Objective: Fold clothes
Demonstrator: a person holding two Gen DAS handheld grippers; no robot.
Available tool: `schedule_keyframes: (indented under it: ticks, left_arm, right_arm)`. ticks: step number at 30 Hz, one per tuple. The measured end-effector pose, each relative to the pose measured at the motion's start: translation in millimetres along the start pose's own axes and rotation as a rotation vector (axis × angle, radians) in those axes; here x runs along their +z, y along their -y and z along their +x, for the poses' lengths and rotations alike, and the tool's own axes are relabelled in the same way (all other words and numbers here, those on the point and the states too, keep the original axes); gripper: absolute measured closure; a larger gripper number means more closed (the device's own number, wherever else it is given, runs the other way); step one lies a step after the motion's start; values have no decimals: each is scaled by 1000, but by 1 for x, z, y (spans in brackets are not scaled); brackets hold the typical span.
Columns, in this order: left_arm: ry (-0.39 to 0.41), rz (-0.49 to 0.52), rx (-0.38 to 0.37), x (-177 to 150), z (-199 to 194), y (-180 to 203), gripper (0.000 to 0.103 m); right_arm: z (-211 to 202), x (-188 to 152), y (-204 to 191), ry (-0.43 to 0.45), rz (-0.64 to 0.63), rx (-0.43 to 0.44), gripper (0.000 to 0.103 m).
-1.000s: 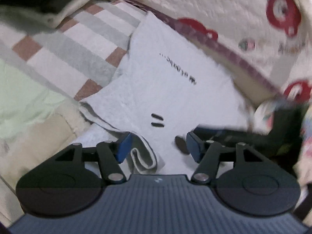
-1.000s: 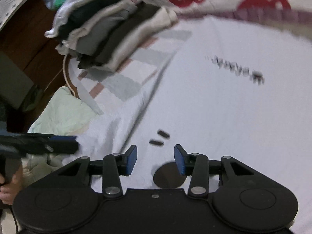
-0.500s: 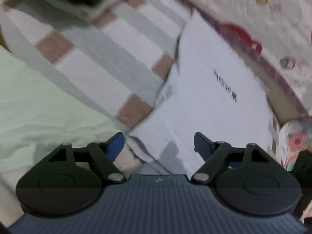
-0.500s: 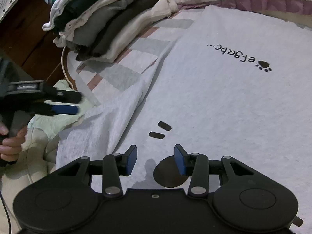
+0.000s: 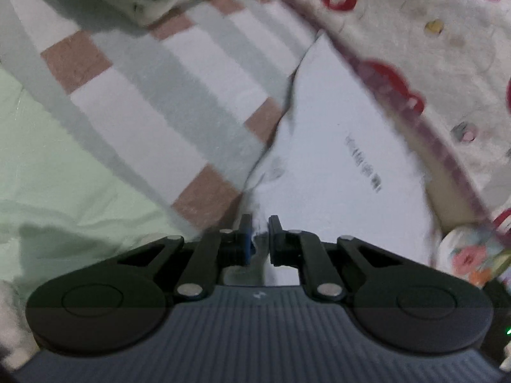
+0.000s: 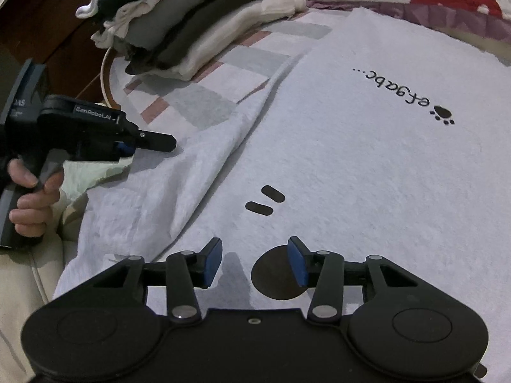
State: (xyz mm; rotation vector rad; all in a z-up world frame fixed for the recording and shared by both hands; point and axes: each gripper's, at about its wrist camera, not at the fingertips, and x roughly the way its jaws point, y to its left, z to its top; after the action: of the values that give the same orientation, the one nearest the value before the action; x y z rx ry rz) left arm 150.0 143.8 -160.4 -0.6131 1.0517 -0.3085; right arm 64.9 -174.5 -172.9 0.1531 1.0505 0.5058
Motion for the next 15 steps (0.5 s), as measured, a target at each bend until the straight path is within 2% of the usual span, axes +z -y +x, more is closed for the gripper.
schedule_keyframes:
  ticks: [2, 3, 6, 8, 10, 11, 12, 13, 14, 15]
  left_arm:
    - [80, -15, -23, 7, -17, 6, 94]
    - [87, -25, -62, 11, -20, 11, 94]
    - [23, -52, -198, 16, -14, 35, 94]
    - [-56, -4, -215, 10, 6, 59, 92]
    - [-132, 56, -152, -3, 31, 78, 82]
    - [-158, 106, -95, -12, 42, 86, 65]
    - [-172, 179, -8, -21, 49, 94, 57]
    - [-174, 236, 47, -28, 49, 98, 57]
    - [-162, 277, 66, -32, 40, 100, 56]
    - [-151, 317, 84, -36, 32, 101, 54]
  right_arm:
    - [0, 0, 1, -4, 0, 2, 51]
    - [1, 1, 2, -8, 4, 4, 51]
    - [1, 4, 10, -17, 52, 10, 51]
    - [-2, 6, 20, -2, 102, 3, 51]
    - [-7, 8, 36, 12, 198, 7, 49]
    - [-7, 7, 51, 9, 293, 45, 47]
    - [-7, 5, 65, 5, 383, 81, 47]
    - [-6, 2, 77, 3, 457, 106, 47]
    - [-5, -1, 86, 1, 514, 125, 47]
    - [-5, -1, 85, 3, 511, 126, 47]
